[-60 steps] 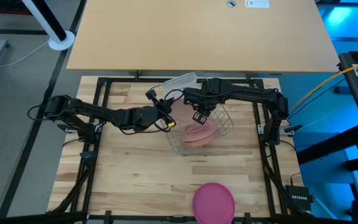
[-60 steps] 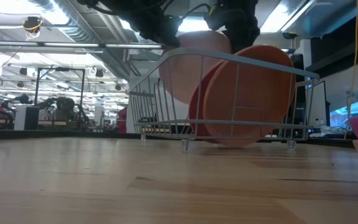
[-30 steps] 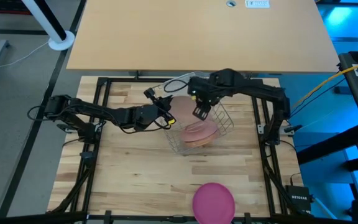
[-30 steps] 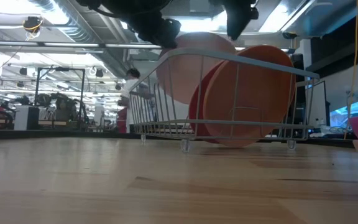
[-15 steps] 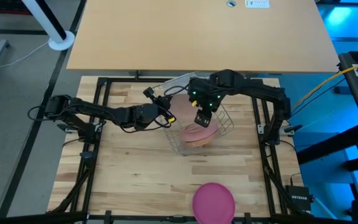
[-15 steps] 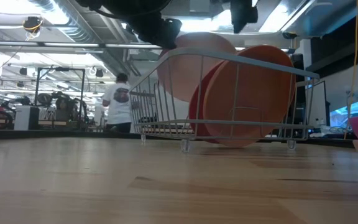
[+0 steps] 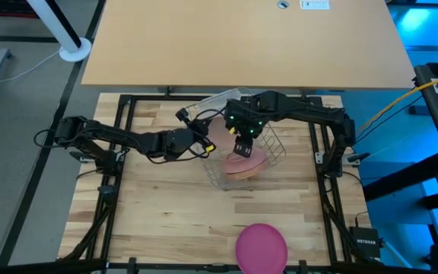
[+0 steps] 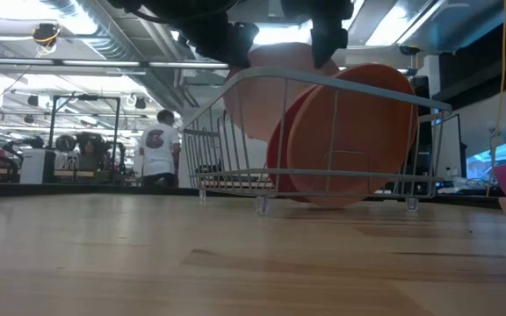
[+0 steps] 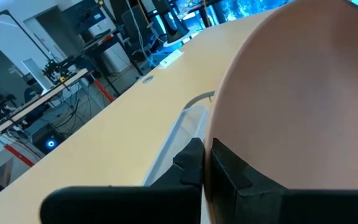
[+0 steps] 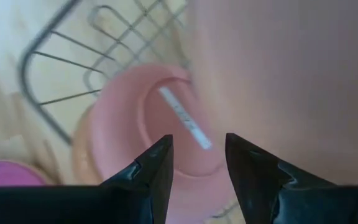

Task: Sort dishes
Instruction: Put the light orange plate in the dish rack

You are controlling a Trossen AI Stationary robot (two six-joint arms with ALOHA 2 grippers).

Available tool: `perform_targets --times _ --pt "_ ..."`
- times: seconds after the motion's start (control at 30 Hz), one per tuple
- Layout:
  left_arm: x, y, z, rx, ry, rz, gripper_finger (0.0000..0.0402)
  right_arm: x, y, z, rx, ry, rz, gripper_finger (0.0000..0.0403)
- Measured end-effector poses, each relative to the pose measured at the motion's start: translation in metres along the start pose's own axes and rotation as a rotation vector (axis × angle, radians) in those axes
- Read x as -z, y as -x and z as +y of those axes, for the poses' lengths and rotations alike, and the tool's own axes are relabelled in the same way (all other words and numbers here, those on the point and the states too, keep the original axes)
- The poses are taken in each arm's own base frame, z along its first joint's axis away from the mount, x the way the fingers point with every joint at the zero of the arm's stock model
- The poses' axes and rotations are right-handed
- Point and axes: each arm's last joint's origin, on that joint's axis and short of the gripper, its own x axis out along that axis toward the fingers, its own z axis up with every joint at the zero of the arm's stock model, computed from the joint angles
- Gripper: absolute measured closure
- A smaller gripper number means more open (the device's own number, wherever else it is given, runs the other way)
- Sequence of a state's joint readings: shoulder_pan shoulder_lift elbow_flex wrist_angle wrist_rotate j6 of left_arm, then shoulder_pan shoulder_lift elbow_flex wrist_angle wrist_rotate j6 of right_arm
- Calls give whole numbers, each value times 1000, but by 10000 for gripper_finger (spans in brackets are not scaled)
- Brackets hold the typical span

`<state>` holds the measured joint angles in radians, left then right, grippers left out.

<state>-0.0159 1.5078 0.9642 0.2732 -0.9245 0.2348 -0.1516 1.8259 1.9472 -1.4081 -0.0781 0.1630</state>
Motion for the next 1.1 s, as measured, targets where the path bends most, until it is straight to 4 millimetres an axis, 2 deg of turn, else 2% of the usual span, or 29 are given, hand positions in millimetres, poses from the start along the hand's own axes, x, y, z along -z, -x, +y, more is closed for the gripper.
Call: perform_targets --times 0.37,0.57,0.67,0.9,1.1 --pt "-1 5 -4 9 -9 -7 401 3 0 -6 192 16 15 253" --pt "-2 10 -8 21 -12 -14 401 3 0 -6 222 18 10 253" --pt "-2 13 -10 31 -16 -18 402 1 -4 -6 225 18 16 253" --pt "-3 18 -14 49 -68 -26 401 -7 -26 -7 256 47 71 253" --pt "-4 19 -16 76 -42 -34 401 -7 -28 -8 280 49 82 253"
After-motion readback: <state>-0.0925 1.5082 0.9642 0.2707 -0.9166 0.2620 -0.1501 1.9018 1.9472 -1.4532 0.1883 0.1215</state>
